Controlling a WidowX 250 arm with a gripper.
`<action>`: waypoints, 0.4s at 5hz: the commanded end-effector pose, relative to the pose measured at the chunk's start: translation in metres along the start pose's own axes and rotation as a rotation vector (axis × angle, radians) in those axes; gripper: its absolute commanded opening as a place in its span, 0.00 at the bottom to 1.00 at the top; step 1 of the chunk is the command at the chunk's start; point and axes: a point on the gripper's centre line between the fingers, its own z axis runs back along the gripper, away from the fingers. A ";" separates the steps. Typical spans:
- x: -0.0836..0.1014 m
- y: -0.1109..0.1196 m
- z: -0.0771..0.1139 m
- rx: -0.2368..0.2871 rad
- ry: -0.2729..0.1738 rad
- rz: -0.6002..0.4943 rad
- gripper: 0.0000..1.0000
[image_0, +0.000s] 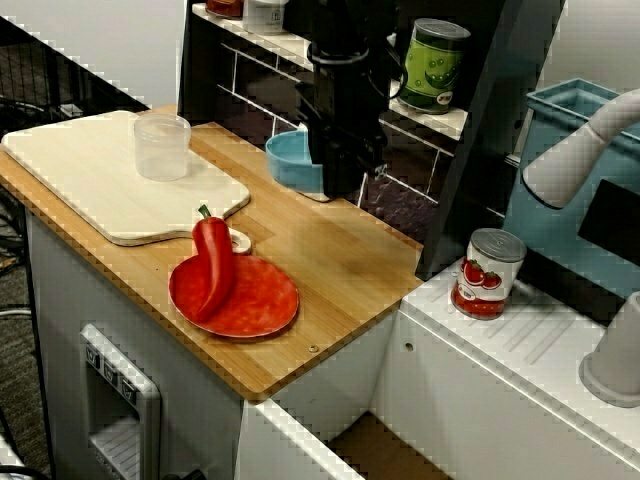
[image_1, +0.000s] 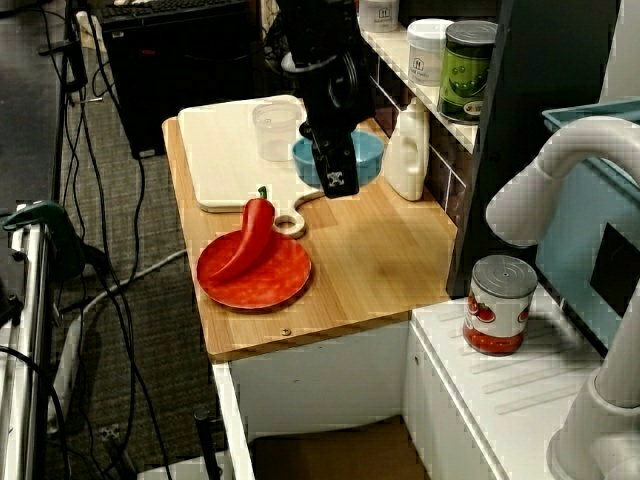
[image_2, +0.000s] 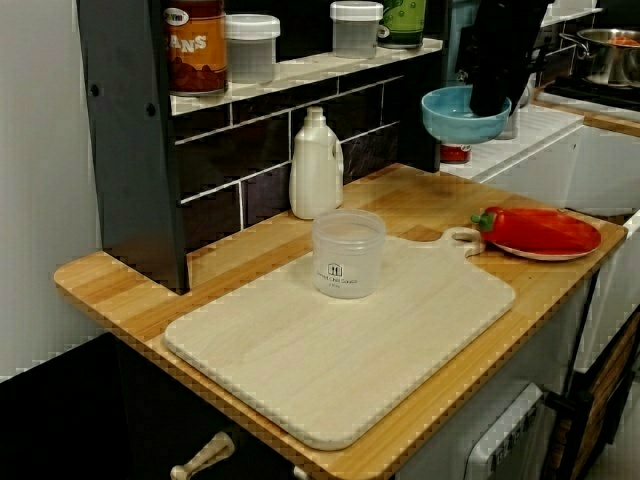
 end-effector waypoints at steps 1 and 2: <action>0.006 0.007 0.036 -0.010 -0.079 0.013 0.00; 0.005 0.011 0.041 0.003 -0.085 0.013 0.00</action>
